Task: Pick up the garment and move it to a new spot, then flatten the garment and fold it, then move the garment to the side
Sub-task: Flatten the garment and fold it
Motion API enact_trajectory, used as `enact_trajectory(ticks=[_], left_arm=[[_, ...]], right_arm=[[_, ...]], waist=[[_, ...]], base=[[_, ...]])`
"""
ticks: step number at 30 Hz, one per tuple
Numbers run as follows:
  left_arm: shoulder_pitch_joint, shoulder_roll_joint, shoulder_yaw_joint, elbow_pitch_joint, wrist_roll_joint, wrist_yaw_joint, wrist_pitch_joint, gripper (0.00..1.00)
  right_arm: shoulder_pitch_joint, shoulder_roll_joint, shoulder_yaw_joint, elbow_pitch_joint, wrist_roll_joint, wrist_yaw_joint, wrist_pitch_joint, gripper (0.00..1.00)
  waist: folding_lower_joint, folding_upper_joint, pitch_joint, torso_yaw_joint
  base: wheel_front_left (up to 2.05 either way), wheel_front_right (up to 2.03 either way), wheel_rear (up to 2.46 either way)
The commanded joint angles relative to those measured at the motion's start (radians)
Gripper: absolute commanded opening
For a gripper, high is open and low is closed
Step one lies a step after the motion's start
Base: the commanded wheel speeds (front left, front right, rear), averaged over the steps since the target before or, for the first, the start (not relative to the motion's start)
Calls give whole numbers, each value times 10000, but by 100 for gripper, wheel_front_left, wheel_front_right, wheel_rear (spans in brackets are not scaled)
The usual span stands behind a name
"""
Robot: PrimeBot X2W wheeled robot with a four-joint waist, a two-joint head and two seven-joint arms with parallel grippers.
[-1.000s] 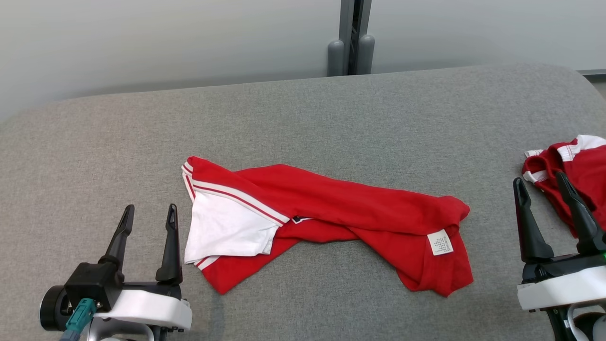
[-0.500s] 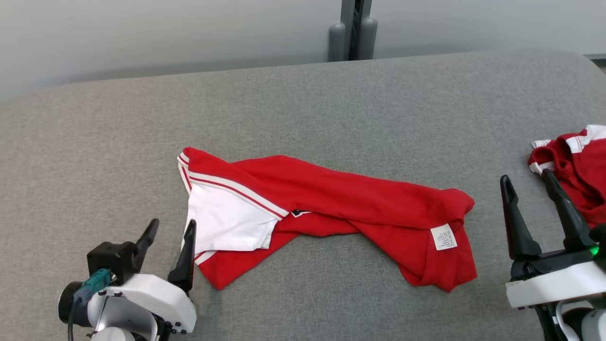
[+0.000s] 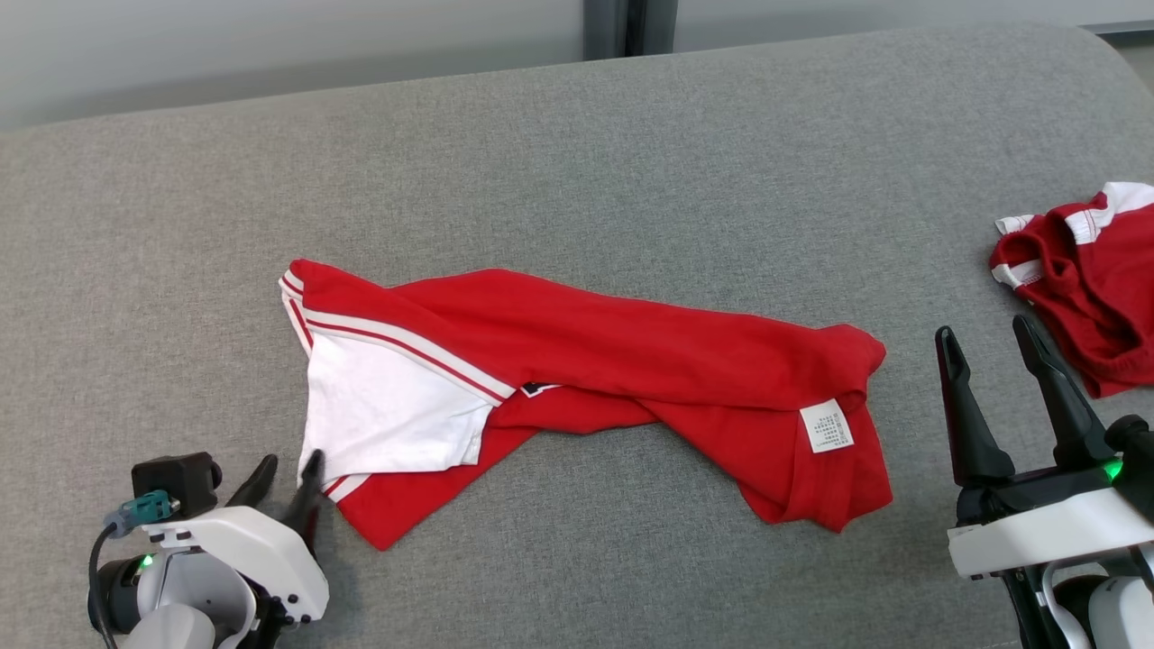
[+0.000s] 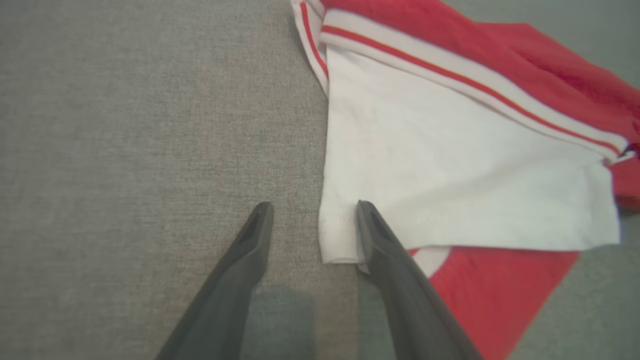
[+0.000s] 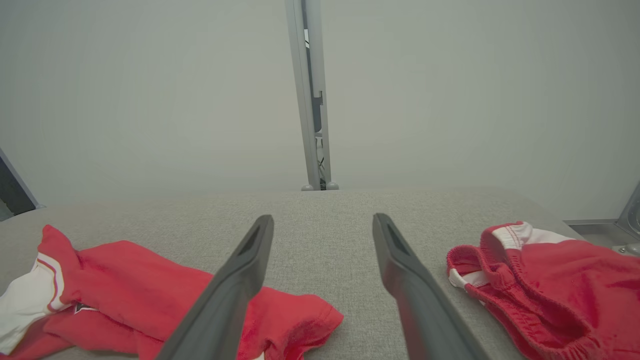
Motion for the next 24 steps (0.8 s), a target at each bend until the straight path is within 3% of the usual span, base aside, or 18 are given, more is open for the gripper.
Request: enact_trajectory(ticks=[1,2,7,12,24], left_arm=[[-94,0,-5,153,-91,-105,4,38],[-127,-32,-8,268,-142,-178,-9,0],[-299,-33,-90,449,-154,-414,-167,0],[-282,12,-51,131,-83,-375,-476,0],[-27,339,131,-2176,601,420,-1279,0]], right_arm=[[-82,-23,-41,52,72,-3,-62,100],[-87,-20,-49,71,83,-3,-67,100],[-72,-22,-218,96,37,-3,-104,100],[15,12,-404,81,25,-3,-97,100],[359,4,-686,-138,-186,-3,131,100]], waist=[[0,0,19,-10],[0,0,26,-14],[0,0,15,14],[0,0,-35,80],[0,0,-297,211]], base=[[0,0,0],[0,0,0],[0,0,0],[0,0,0],[0,0,0]])
